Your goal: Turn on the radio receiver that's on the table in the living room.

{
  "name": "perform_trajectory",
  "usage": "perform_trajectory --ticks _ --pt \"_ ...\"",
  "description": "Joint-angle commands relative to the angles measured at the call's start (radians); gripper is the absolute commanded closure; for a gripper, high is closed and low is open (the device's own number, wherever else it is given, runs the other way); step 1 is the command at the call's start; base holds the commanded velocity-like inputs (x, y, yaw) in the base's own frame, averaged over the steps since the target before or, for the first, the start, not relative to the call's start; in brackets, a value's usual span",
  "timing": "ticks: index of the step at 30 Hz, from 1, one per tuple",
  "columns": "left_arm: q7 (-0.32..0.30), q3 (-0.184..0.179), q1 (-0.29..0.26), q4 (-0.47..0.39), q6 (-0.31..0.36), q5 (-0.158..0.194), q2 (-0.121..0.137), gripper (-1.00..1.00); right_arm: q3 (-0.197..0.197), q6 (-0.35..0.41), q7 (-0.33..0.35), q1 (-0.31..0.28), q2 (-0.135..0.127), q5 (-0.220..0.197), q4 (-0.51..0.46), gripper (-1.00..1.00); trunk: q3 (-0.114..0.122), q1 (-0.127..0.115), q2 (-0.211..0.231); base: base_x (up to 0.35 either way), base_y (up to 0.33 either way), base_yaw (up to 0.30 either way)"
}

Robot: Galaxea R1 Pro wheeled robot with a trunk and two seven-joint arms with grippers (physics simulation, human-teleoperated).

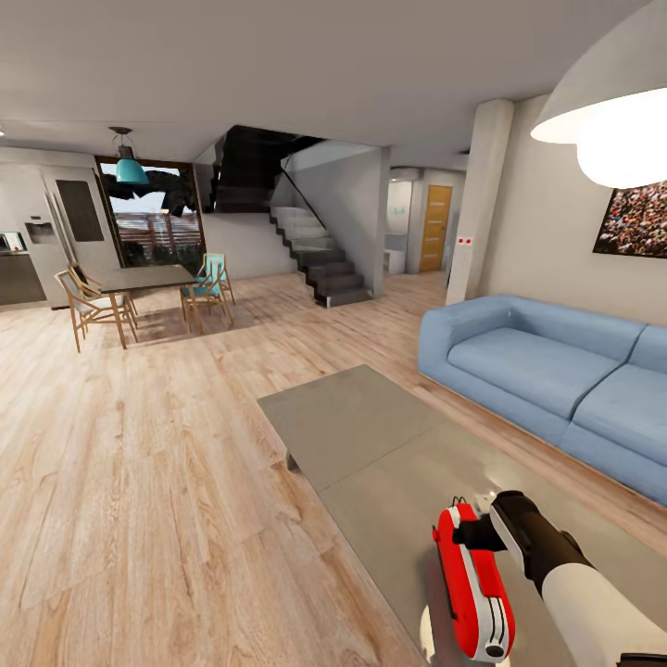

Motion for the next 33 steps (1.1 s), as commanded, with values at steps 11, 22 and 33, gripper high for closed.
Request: perform_trajectory --ticks 11,22,33 --pt "0.0 0.0 0.0 -0.002 0.0 0.0 0.0 -1.0 0.0 -0.002 -0.012 0.0 0.0 0.0 0.029 -1.0 0.0 0.0 0.0 0.0 0.0 0.0" --pt "0.001 0.0 0.0 -0.002 0.0 0.0 -0.001 -1.0 0.001 -0.043 -0.015 0.0 0.0 0.001 0.056 -1.0 -0.025 0.031 -0.056 0.0 0.0 0.0" --pt "0.002 0.0 0.0 -0.002 0.0 0.0 -0.001 -1.0 0.002 -0.05 -0.014 0.0 0.0 0.002 0.058 -1.0 -0.041 0.05 -0.091 0.0 0.0 0.0"
